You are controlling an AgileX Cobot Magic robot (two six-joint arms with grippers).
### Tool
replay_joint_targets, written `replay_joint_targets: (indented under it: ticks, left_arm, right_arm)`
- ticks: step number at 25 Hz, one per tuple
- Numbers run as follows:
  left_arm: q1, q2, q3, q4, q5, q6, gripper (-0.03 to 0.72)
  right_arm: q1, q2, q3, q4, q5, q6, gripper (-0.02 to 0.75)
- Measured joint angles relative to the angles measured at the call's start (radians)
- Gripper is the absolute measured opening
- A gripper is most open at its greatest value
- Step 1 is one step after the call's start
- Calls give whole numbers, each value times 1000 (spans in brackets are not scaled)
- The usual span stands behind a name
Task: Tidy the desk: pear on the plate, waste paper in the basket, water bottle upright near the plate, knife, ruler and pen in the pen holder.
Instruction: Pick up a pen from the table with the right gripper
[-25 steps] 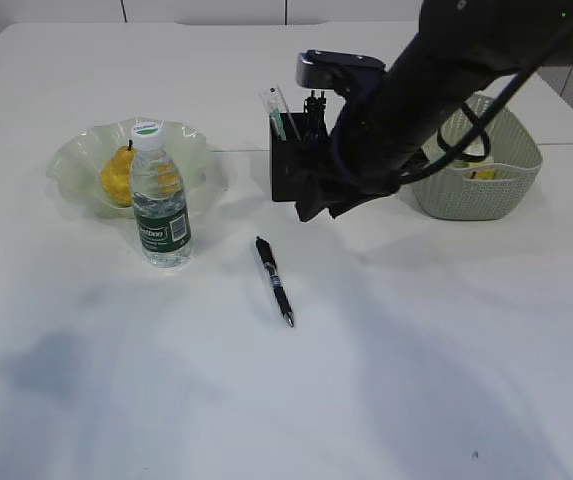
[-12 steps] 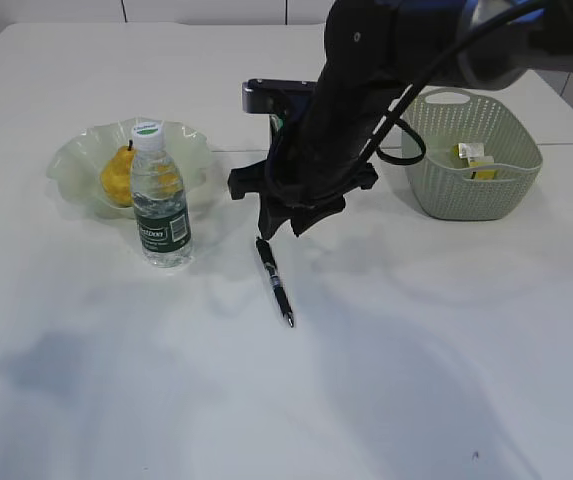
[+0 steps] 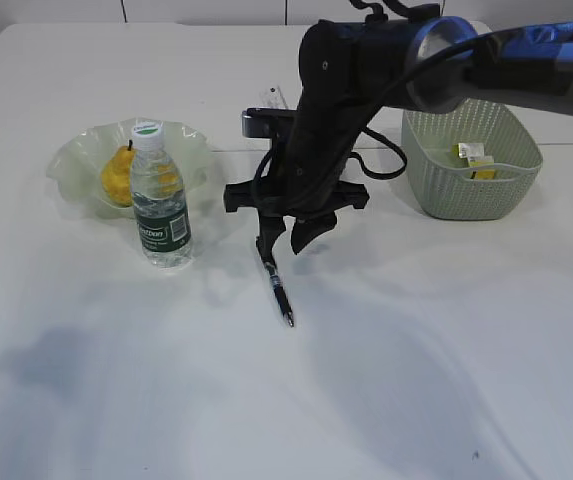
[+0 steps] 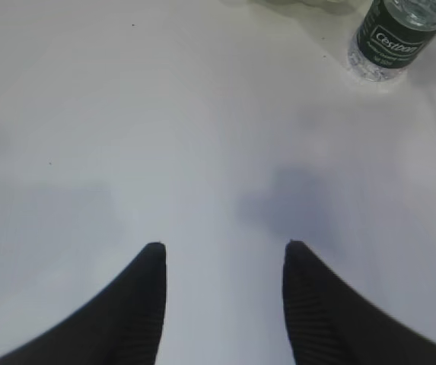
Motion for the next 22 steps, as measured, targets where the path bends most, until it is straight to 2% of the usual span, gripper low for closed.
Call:
replay_joint_targets:
  ticks: [12, 22]
  left_arm:
    - [0, 0, 0, 0, -2, 0, 349]
    - [0, 0, 0, 0, -4, 0, 348]
  right_arm:
    - [10, 115, -143, -11, 64, 65, 305]
    - [12, 166, -185, -38, 78, 85, 305]
